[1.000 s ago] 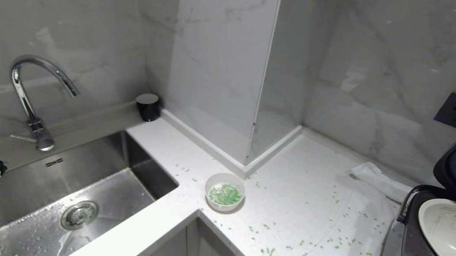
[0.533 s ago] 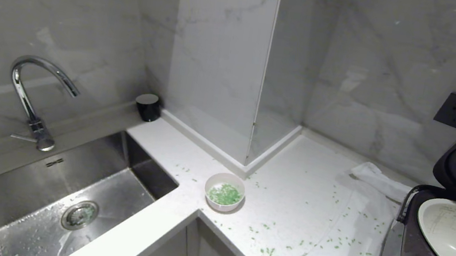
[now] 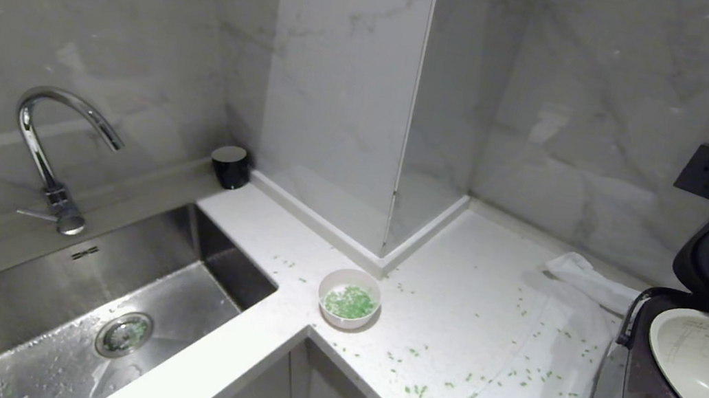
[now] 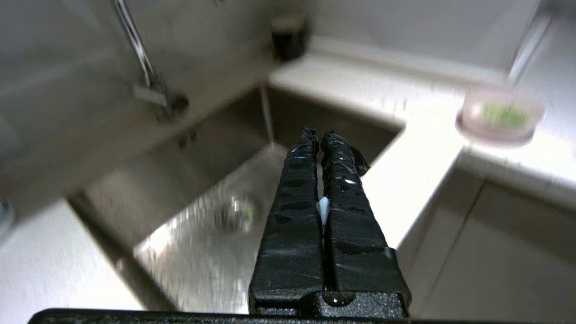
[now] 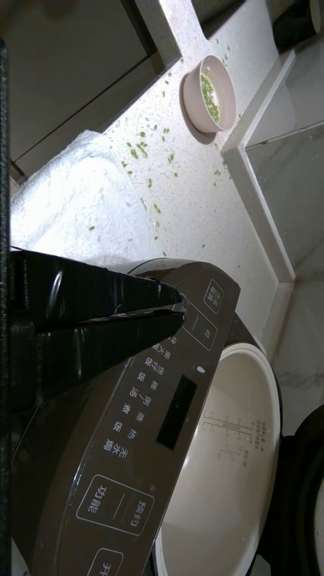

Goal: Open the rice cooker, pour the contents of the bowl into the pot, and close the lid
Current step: Pour the water from the bowl into the rice cooker

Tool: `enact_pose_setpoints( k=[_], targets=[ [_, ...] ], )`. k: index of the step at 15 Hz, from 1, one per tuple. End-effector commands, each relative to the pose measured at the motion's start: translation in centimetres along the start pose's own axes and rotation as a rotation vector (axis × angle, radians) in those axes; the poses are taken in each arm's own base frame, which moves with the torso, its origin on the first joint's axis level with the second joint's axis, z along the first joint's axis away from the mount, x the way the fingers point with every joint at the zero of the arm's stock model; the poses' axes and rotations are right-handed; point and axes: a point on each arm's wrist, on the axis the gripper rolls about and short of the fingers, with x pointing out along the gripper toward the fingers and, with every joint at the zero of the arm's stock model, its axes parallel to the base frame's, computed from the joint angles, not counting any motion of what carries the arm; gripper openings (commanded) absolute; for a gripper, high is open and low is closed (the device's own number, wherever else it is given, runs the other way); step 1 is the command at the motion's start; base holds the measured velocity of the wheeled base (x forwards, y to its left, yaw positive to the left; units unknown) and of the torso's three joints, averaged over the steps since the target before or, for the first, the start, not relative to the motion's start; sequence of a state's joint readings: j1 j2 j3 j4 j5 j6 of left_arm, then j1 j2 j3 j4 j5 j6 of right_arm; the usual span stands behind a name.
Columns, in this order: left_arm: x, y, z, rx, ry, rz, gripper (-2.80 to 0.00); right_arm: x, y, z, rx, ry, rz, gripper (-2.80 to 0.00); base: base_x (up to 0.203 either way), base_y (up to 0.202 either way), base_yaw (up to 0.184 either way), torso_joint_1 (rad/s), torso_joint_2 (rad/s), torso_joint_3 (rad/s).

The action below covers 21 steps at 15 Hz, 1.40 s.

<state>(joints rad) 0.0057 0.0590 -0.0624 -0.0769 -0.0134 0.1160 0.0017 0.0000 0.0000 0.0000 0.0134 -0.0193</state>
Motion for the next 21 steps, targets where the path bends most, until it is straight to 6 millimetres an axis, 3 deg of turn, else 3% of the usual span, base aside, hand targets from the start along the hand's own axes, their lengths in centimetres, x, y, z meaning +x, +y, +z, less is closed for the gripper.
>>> enact_pose_setpoints(
  k=[1, 21],
  targets=[
    [-0.3, -0.26, -2.28, 0.006, 0.064, -0.01, -2.8, 0.0, 0.0, 0.0, -0.001, 0.0, 0.0, -2.8, 0.0, 0.0, 0.0, 0.0, 0.0, 0.0],
    [-0.24, -0.31, -2.56, -0.074, 0.077, -0.011, -2.8, 0.01, 0.0, -0.04, -0.002, 0.002, -0.001, -2.8, 0.0, 0.0, 0.0, 0.0, 0.0, 0.0]
  ],
)
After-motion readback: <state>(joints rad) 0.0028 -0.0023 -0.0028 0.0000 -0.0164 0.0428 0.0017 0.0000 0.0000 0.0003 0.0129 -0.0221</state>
